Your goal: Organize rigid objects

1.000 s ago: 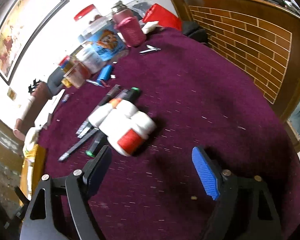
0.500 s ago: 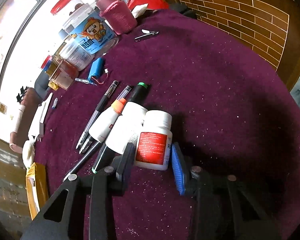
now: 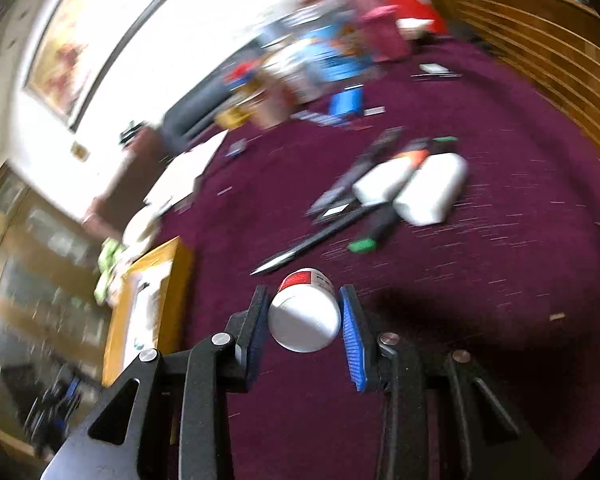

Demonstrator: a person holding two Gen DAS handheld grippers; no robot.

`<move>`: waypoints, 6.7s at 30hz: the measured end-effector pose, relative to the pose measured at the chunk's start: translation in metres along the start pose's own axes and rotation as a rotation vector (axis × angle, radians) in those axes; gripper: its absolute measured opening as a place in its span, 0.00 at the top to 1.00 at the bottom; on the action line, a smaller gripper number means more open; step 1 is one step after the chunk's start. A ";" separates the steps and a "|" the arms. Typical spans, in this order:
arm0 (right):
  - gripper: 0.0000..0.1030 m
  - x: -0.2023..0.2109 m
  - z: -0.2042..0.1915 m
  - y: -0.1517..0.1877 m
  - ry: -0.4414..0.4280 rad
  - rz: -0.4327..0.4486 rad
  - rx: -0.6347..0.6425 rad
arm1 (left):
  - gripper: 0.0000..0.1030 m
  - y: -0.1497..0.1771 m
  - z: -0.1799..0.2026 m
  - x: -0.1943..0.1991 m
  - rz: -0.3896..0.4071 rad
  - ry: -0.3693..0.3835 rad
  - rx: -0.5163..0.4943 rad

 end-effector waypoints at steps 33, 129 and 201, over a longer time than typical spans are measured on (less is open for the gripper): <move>0.70 -0.160 -0.294 0.107 -0.293 -0.375 0.411 | 0.88 -0.120 -0.177 -0.040 -0.132 -0.417 0.108; 0.25 0.005 0.139 -0.068 0.158 0.348 -0.169 | 0.39 0.060 0.109 -0.412 -0.361 -0.385 -0.701; 0.25 -0.013 0.160 -0.054 0.267 0.255 -0.192 | 0.94 0.047 0.074 -0.202 -0.171 -0.169 -0.367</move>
Point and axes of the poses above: each gripper's, at about its wrist camera, not at the fingertips, and x roughly against the way its jaws point, z to its right, y to its underside, the point moved 10 cm from there along -x, roughly the way its jaws point, and after that the axes turned 11 degrees about x, right-handed, at the moved point
